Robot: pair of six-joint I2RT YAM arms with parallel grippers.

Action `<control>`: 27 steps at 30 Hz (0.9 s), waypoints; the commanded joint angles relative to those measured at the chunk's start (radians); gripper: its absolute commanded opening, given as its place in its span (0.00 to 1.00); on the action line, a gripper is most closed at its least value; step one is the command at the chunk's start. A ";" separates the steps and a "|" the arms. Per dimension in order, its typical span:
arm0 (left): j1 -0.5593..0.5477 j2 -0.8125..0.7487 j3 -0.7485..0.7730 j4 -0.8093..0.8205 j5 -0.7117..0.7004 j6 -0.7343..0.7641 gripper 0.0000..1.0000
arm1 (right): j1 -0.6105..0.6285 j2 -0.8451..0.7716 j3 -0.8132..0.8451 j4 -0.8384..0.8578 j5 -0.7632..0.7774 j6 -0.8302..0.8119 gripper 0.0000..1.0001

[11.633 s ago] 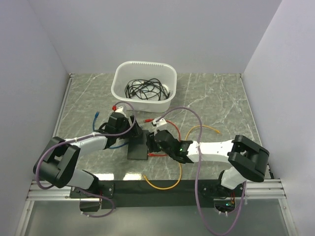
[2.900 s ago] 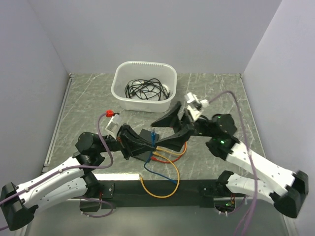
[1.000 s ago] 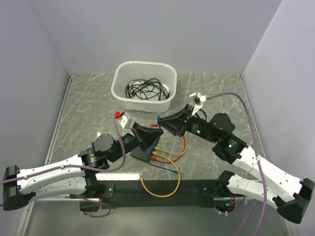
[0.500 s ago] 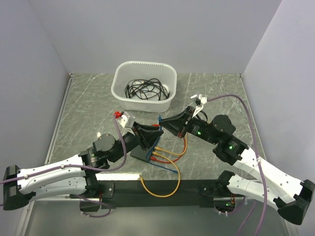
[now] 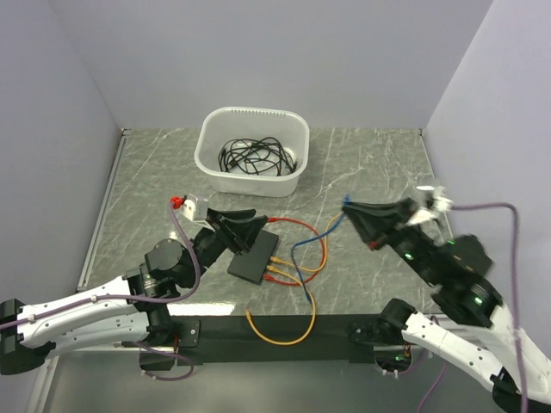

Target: Insert the plug into the switch port

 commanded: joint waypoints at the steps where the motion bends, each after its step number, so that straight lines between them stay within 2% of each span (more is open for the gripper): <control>1: -0.003 -0.017 -0.013 0.008 -0.062 -0.010 0.50 | -0.004 -0.095 0.096 -0.113 0.136 -0.078 0.00; 4: -0.003 -0.014 -0.013 0.006 -0.072 -0.012 0.48 | -0.007 -0.163 0.144 -0.156 0.202 -0.097 0.00; 8: -0.002 0.001 -0.005 0.006 -0.083 -0.010 0.47 | -0.004 -0.271 0.180 -0.130 0.273 -0.107 0.00; 12: -0.003 0.021 0.007 -0.003 -0.085 -0.009 0.45 | -0.003 -0.298 0.268 -0.156 0.343 -0.135 0.00; 16: -0.002 0.023 0.007 -0.003 -0.095 -0.007 0.43 | -0.003 -0.319 0.248 -0.138 0.475 -0.143 0.00; 19: -0.003 0.021 0.006 -0.009 -0.103 -0.010 0.42 | -0.003 -0.367 0.213 -0.084 0.519 -0.172 0.00; 22: -0.003 0.020 0.006 -0.009 -0.111 -0.010 0.42 | 0.003 -0.313 0.253 -0.154 0.556 -0.149 0.00; 23: -0.003 0.021 0.004 -0.006 -0.115 -0.009 0.42 | 0.002 -0.252 0.256 -0.176 0.556 -0.129 0.00; 27: -0.002 0.020 0.007 -0.020 -0.123 -0.018 0.41 | 0.003 -0.090 0.142 -0.220 0.500 -0.025 0.00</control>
